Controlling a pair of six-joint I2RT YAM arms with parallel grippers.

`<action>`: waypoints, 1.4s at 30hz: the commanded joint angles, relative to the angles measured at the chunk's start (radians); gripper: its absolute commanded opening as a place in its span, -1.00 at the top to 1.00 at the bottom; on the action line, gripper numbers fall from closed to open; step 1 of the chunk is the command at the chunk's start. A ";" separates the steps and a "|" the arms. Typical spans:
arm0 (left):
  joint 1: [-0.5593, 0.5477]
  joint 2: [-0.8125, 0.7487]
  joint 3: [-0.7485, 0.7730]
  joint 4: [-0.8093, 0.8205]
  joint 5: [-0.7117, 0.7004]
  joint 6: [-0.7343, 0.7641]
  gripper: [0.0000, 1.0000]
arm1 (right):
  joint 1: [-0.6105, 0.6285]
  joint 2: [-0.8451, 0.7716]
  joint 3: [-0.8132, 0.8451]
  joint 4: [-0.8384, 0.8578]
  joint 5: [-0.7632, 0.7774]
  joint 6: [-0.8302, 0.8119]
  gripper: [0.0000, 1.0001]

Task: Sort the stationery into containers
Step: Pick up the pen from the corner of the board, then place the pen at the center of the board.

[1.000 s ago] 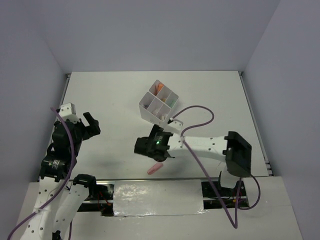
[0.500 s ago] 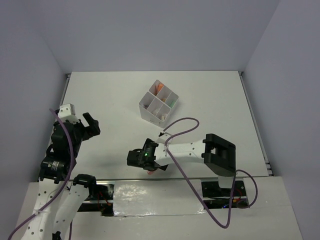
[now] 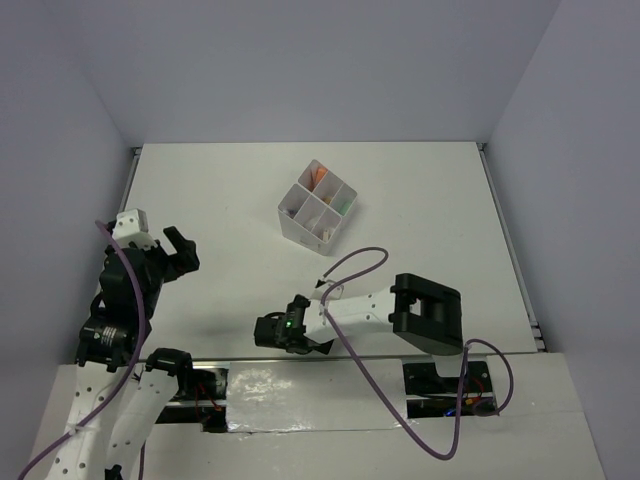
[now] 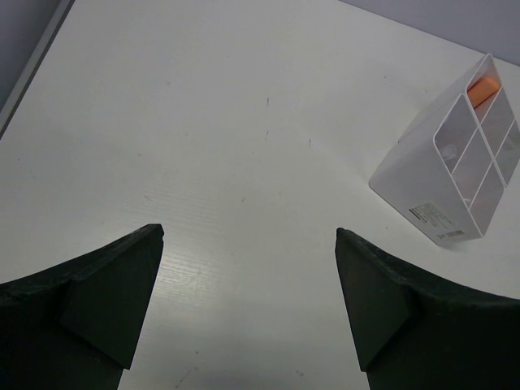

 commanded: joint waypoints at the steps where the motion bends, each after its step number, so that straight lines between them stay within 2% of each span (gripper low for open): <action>1: -0.003 -0.010 0.015 0.029 0.009 -0.002 -0.99 | 0.002 -0.016 -0.059 0.052 -0.020 0.033 -0.49; 5: -0.003 -0.016 0.015 0.029 0.006 -0.004 -0.99 | -0.012 0.010 -0.074 0.074 -0.051 0.007 -0.26; 8: -0.003 -0.016 0.017 0.027 0.006 -0.004 -0.99 | -0.018 0.016 -0.096 0.092 -0.054 -0.010 0.23; 9: -0.003 -0.019 0.015 0.027 0.005 -0.004 -0.99 | -0.028 0.006 -0.105 0.115 -0.051 -0.017 0.57; 10: -0.003 -0.021 0.017 0.029 0.006 -0.004 -0.99 | -0.033 -0.003 -0.116 0.127 -0.048 -0.026 0.99; 14: -0.003 -0.023 0.015 0.027 0.003 -0.002 -0.99 | -0.039 -0.072 -0.116 0.137 0.055 -0.065 1.00; 15: -0.003 -0.024 0.017 0.027 0.003 -0.004 -0.99 | -0.045 -0.089 -0.110 0.156 0.128 -0.104 1.00; 19: -0.003 -0.026 0.015 0.029 0.000 -0.004 -0.99 | -0.083 -0.212 -0.133 0.325 0.277 -0.373 1.00; 20: -0.003 -0.024 0.014 0.029 0.002 -0.004 -0.99 | -0.140 -0.274 -0.168 0.363 0.285 -0.495 1.00; 22: -0.004 -0.020 0.012 0.035 0.009 -0.001 -0.99 | -0.218 -0.350 -0.262 0.567 0.268 -0.649 1.00; 23: -0.004 -0.013 0.012 0.035 0.014 0.001 -0.99 | -0.320 -0.431 -0.304 0.783 0.179 -0.869 1.00; 25: -0.007 -0.009 0.014 0.035 0.017 0.001 -0.99 | -0.407 -0.499 -0.411 0.982 0.097 -1.049 1.00; 26: -0.007 -0.007 0.014 0.035 0.020 0.002 -0.99 | -0.468 -0.537 -0.429 1.126 0.072 -1.218 1.00; 28: -0.007 -0.009 0.012 0.038 0.028 0.004 -0.99 | -0.519 -0.540 -0.423 1.192 0.112 -1.328 1.00; 29: -0.007 -0.013 0.009 0.039 0.031 0.007 -0.99 | -0.547 -0.516 -0.398 1.251 0.095 -1.459 1.00; 33: -0.007 -0.016 0.007 0.047 0.043 0.011 -0.99 | -0.732 -0.422 -0.293 1.348 -0.081 -1.594 1.00; 37: -0.009 -0.004 0.004 0.050 0.054 0.013 -0.99 | -0.806 -0.317 -0.191 1.370 -0.114 -1.672 1.00; 42: -0.011 0.010 0.004 0.052 0.068 0.017 -0.98 | -0.860 -0.199 -0.156 1.425 -0.184 -1.646 1.00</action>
